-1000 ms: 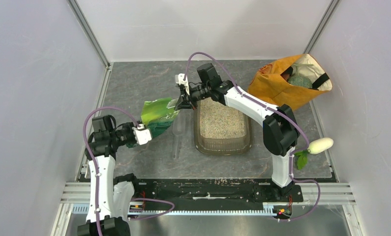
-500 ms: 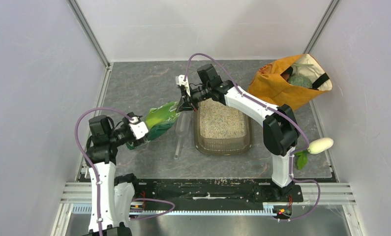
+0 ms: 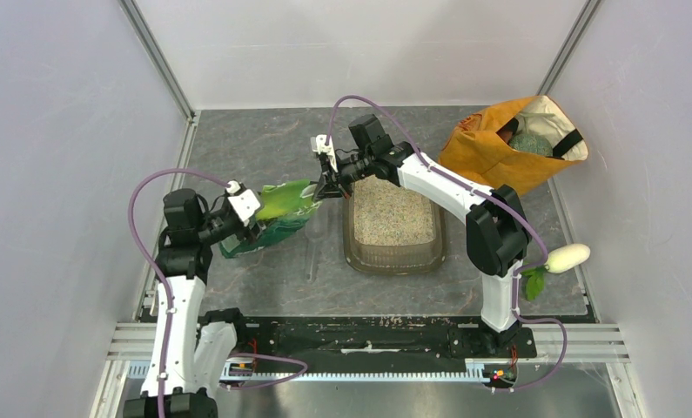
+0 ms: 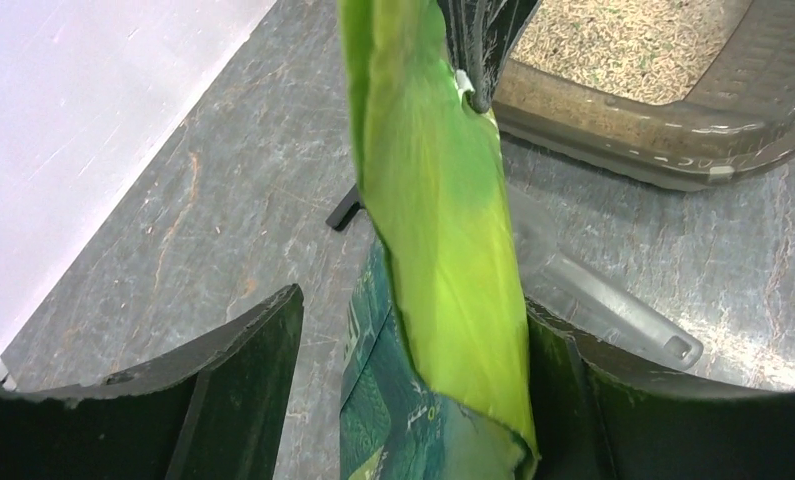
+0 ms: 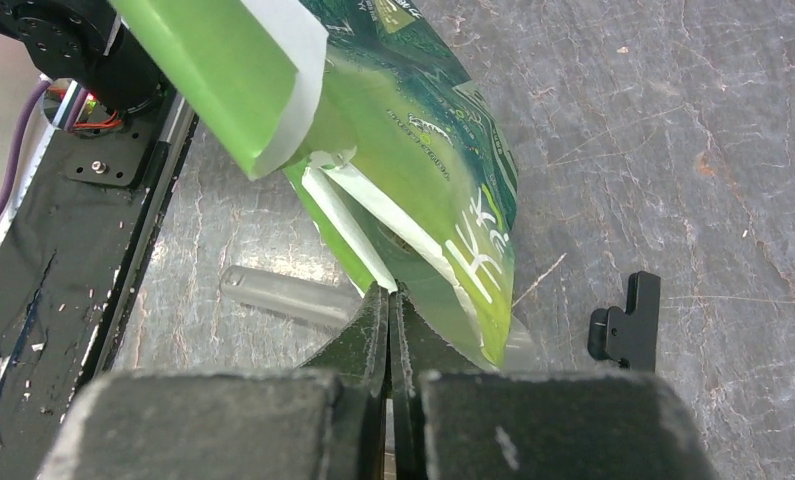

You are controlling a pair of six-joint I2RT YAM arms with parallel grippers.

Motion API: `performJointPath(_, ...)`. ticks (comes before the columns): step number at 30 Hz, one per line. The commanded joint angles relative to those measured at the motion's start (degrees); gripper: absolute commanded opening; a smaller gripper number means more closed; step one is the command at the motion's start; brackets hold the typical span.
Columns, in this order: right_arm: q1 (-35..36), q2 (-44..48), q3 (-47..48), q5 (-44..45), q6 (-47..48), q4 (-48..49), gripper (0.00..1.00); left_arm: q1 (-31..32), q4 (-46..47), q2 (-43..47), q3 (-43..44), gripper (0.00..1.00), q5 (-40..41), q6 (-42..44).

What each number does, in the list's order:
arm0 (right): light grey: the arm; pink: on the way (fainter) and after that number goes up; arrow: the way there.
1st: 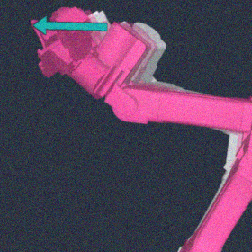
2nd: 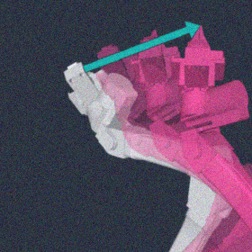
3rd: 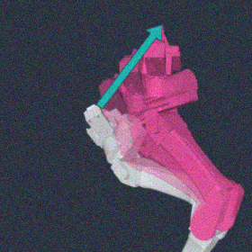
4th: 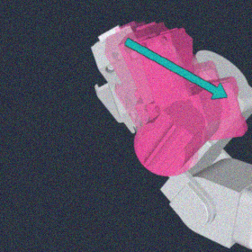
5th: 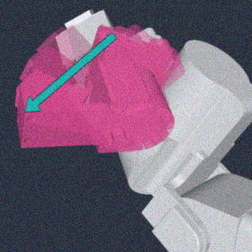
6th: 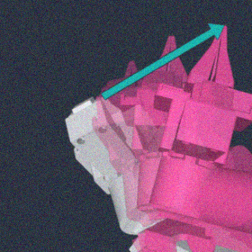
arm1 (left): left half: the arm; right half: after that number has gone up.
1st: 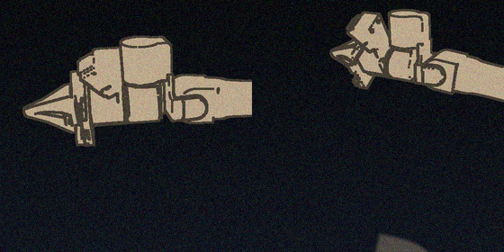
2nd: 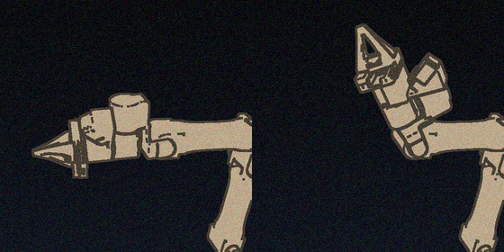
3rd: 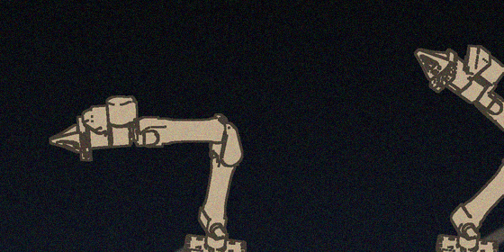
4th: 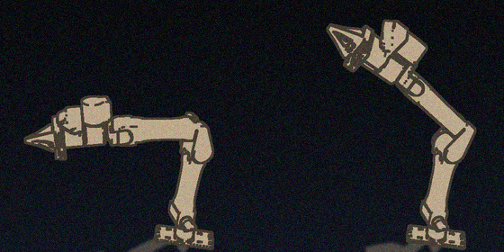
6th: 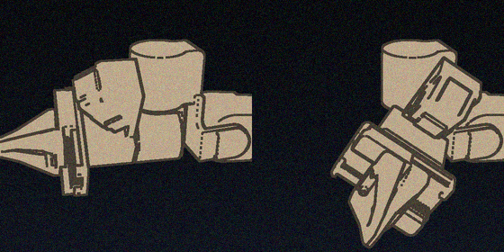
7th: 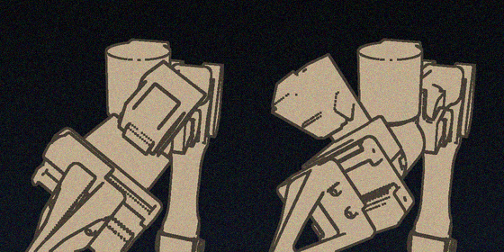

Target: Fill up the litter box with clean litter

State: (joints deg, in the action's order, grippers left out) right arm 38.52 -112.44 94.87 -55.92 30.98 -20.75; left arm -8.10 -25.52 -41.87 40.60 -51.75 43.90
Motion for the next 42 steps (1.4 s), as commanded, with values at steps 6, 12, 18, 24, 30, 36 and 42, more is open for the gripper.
performJointPath(6,0.47,2.14,1.27,-0.86,1.01,-0.98,0.00,3.69,3.81,-1.18,3.63,0.75,2.44,-5.08)
performJointPath(12,0.42,2.26,1.63,-0.07,1.24,-0.92,0.00,4.06,3.93,-2.44,4.79,0.74,2.28,-6.57)
performJointPath(18,0.41,3.08,0.42,0.07,1.88,-0.87,0.00,4.16,4.40,-4.95,7.04,0.72,1.19,-8.55)
performJointPath(24,0.41,3.34,1.04,0.27,1.72,-1.01,0.00,4.52,2.70,-5.08,9.66,0.73,-0.55,-9.81)
performJointPath(30,0.37,3.28,1.36,-0.22,1.50,-0.98,0.00,4.59,0.05,-5.30,11.49,0.60,-2.00,-11.51)
performJointPath(36,0.40,4.05,2.20,-0.79,-0.76,-1.27,0.02,4.60,-3.03,-5.21,12.13,0.02,-0.26,-15.28)
performJointPath(42,-3.01,6.72,2.92,-1.79,-11.37,-2.91,0.59,3.60,-10.41,-2.57,13.39,0.02,0.04,-12.04)
